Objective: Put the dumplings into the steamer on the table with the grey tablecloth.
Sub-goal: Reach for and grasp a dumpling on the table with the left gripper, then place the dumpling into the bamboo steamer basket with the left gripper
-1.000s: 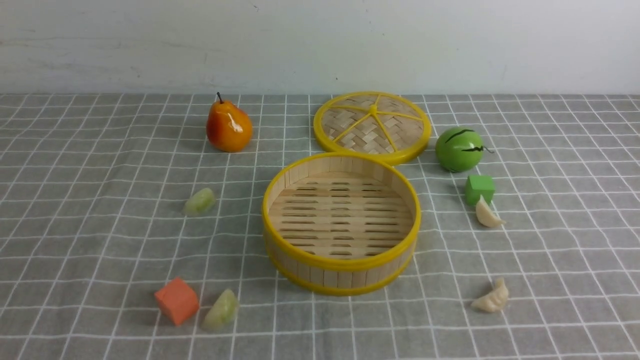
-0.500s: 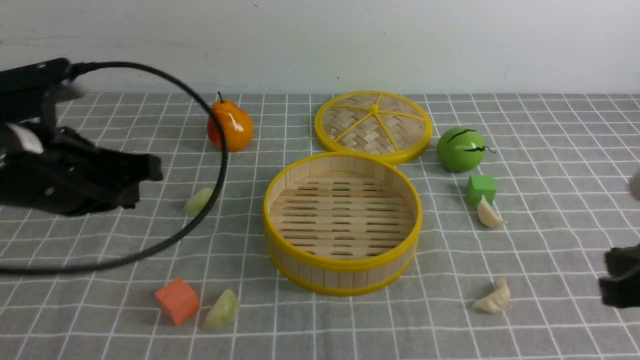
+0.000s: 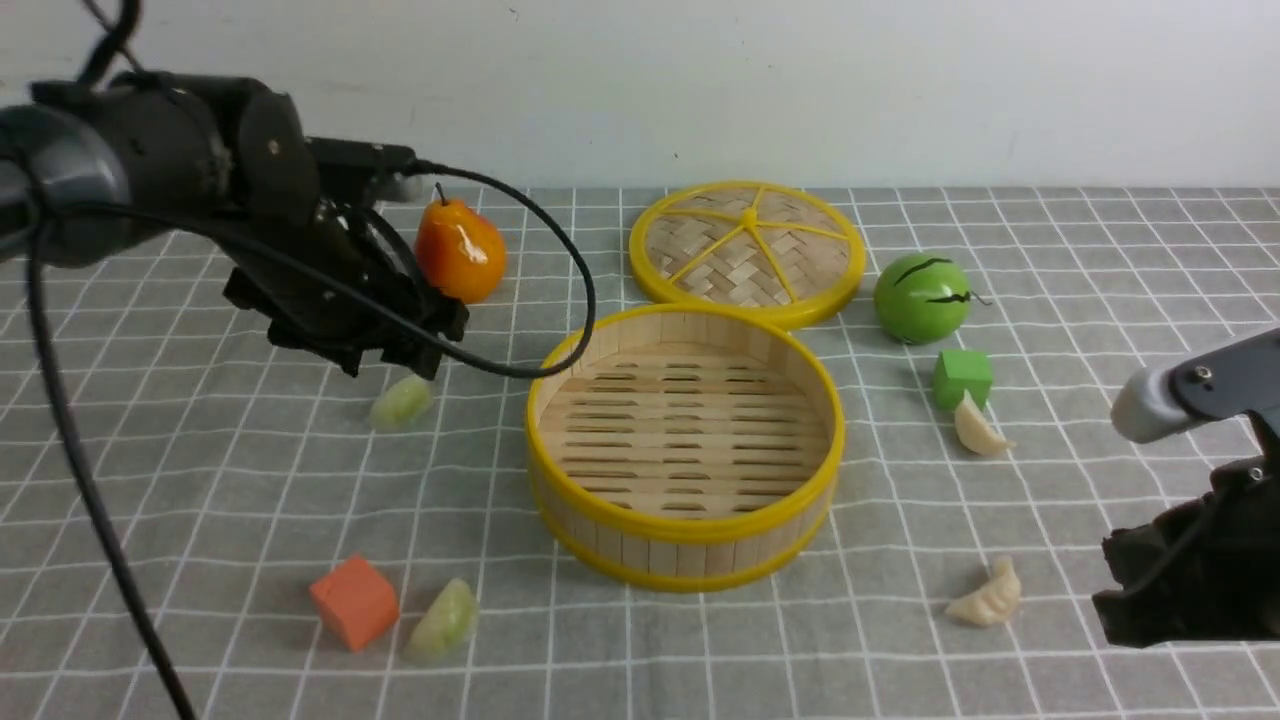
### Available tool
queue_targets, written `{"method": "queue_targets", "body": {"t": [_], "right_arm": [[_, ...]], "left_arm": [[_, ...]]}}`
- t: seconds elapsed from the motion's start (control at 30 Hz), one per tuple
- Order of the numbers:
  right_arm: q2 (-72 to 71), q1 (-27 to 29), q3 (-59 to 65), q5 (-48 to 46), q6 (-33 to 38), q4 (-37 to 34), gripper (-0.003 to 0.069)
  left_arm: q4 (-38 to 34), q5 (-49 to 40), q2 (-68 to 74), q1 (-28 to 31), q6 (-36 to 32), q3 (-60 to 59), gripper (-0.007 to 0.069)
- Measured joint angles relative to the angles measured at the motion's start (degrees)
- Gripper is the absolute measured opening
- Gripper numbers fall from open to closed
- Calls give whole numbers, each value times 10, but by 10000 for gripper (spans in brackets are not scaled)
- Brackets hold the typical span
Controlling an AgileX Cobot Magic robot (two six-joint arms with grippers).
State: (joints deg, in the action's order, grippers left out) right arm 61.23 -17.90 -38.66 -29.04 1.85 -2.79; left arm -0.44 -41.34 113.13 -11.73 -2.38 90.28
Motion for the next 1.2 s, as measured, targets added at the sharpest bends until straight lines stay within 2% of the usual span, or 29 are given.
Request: {"method": "queue_targets", "body": {"t": [0.17,0.3,0.4,0.53,0.67,0.77,0.83,0.97,1.0,1.07,1.2], "right_arm": [[0,0,0,4,0,-5,6],[0,0,0,6,0,-6,9],[0,0,0,12,0,-6,11],[0,0,0,17,1,-7,12],[0,0,0,17,1,-7,12],[0,0,0,18,1,-7,12],[0,0,0,21,1,-7,12],[0,0,0,27,1,-9,12],[0,0,0,28,1,-12,12],[0,0,0,29,1,-17,14],[0,0,0,30,1,-30,18]], "left_arm": [[70,46,85,0,12,33,515],[88,68,117,0,21,38,494],[92,81,128,0,21,45,429],[81,75,129,-2,33,47,275],[76,41,129,-2,48,58,258],[45,-27,117,-1,52,75,257],[0,-59,100,0,53,87,254],[-157,-76,37,-6,24,108,247],[-202,-76,21,-15,6,110,208],[-255,-77,12,-35,-11,114,192],[-273,-54,33,-87,-20,114,195]]}}
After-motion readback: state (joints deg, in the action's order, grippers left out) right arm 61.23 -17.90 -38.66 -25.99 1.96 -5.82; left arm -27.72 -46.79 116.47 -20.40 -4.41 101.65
